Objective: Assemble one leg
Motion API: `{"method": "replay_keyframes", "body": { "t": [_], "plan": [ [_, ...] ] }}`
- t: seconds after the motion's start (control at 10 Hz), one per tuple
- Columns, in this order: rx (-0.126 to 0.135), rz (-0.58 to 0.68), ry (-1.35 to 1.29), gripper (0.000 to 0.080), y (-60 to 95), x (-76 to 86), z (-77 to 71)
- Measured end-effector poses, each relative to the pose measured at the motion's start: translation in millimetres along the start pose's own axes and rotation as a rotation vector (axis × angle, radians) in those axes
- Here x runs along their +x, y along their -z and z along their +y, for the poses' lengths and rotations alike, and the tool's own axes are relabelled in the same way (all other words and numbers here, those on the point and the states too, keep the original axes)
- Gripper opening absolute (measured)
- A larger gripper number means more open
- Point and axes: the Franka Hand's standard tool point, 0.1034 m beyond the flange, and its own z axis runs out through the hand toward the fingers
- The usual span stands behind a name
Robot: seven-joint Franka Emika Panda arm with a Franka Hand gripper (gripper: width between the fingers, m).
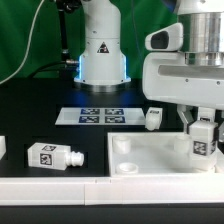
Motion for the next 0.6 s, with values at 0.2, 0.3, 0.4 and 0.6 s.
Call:
{"method": "replay_keyframes", "body": {
  "t": [0.2, 0.3, 0.4, 0.6],
  "plan": [
    [-0.004, 0.0, -0.206, 0.0285, 0.2, -2.1, -0.6],
    [-0.008, -0.002, -0.346, 0.0285, 0.3, -3.0, -0.3],
    [-0.01, -0.007, -0.463, 0.0285, 0.6, -2.7, 0.0],
    [0.002, -0.025, -0.752, 0.0285, 0.4, -3.0, -1.1]
  ]
}}
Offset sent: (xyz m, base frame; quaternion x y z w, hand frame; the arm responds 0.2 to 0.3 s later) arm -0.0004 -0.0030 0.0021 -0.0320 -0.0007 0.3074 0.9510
